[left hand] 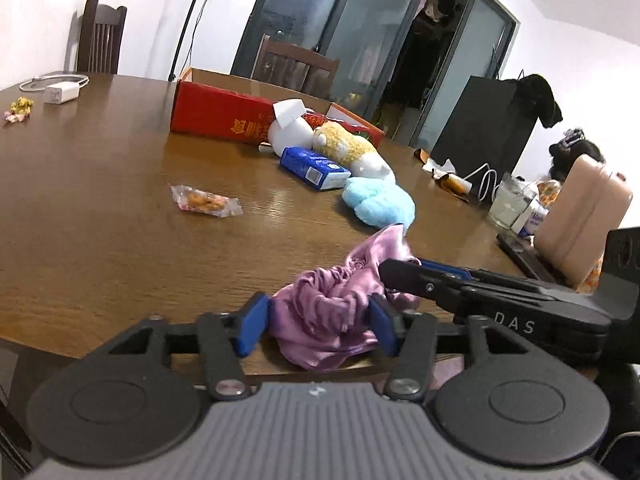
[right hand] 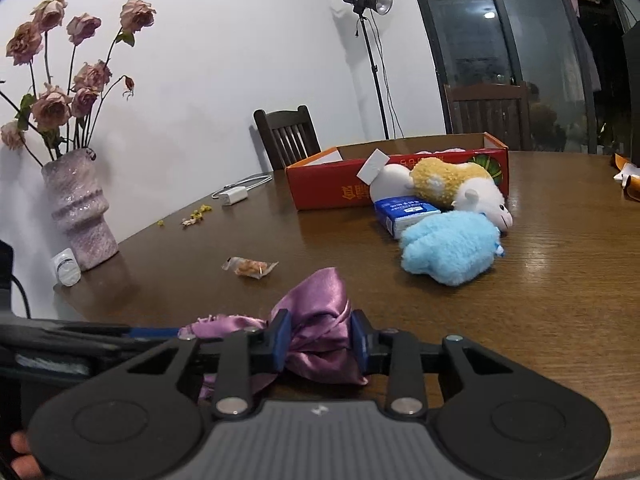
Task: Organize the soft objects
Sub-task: 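Lift the pink scrunchie with both grippers and carry it over the box, then lower the scrunchie into the box and open both grippers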
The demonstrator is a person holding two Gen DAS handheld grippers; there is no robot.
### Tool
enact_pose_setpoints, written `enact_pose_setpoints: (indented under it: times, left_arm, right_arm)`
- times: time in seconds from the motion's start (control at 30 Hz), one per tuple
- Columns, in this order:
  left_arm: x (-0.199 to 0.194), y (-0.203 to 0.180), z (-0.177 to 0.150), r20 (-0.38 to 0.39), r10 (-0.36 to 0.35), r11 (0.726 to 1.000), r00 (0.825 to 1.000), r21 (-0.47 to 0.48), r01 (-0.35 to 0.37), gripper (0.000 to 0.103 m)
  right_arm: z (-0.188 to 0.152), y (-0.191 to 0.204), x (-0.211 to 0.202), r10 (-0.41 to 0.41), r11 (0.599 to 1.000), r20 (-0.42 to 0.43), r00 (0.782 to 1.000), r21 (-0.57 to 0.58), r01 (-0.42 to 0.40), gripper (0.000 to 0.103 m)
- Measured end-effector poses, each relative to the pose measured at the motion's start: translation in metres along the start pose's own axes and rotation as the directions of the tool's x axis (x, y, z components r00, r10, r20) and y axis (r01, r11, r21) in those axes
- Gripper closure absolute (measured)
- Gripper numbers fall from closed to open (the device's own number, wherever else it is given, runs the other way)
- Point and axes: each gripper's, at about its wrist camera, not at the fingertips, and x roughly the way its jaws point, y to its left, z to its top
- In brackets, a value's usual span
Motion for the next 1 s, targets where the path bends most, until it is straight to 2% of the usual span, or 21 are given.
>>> enact_pose_setpoints:
  times: [0.03, 0.07, 0.2, 0.27, 0.33, 0.4, 0.5, 0.7, 0.83, 1.0]
  left_arm:
    - [0.0, 0.001, 0.0, 0.003, -0.006, 1.0, 1.0, -0.009, 0.006, 0.06]
    - [0.0, 0.003, 0.001, 0.003, -0.019, 1.0, 1.0, -0.023, 0.019, 0.066]
    - [0.0, 0.006, 0.001, 0.012, -0.045, 0.998, 0.999, -0.043, 0.046, 0.077]
    - [0.001, 0.003, 0.006, 0.023, -0.046, 0.998, 0.999, -0.035, 0.047, 0.079]
    - [0.002, -0.001, 0.015, 0.044, -0.045, 0.998, 0.998, 0.033, 0.044, 0.08]
    - [0.006, -0.001, 0.029, 0.07, -0.051, 0.997, 0.996, 0.058, 0.047, 0.08]
    - [0.016, 0.007, 0.073, 0.124, -0.068, 0.995, 0.99, 0.08, 0.058, 0.081]
    - [0.072, 0.029, 0.182, 0.172, -0.095, 0.986, 0.98, 0.15, 0.069, 0.08]
    - [0.135, 0.06, 0.251, 0.123, -0.102, 0.993, 0.987, 0.078, 0.093, 0.08]
    - [0.214, 0.082, 0.311, 0.029, -0.033, 0.999, 0.999, 0.014, 0.032, 0.08]
  right_arm:
    - [0.0, -0.001, 0.0, 0.002, 1.0, -0.001, 1.0, 0.004, -0.002, 0.072]
    - [0.0, -0.002, 0.0, 0.006, 1.0, -0.002, 1.0, 0.011, -0.006, 0.073]
    - [0.002, -0.004, 0.002, 0.037, 0.999, -0.007, 0.999, 0.02, -0.037, 0.083]
    - [0.004, -0.004, 0.004, 0.049, 0.999, -0.004, 0.999, 0.021, -0.049, 0.087]
    - [0.01, -0.003, 0.005, 0.052, 0.998, -0.003, 0.999, 0.022, -0.052, 0.09]
    - [0.022, -0.003, 0.008, 0.046, 0.999, 0.012, 0.999, 0.02, -0.046, 0.09]
    - [0.051, -0.007, 0.015, 0.051, 0.999, 0.05, 0.997, 0.014, -0.051, 0.09]
    - [0.152, -0.033, 0.074, 0.048, 0.999, 0.123, 0.991, -0.025, -0.045, 0.09]
    - [0.215, -0.064, 0.133, 0.044, 0.999, 0.113, 0.993, 0.008, -0.045, 0.09]
    - [0.275, -0.104, 0.224, 0.008, 0.999, 0.023, 1.0, 0.035, -0.009, 0.091]
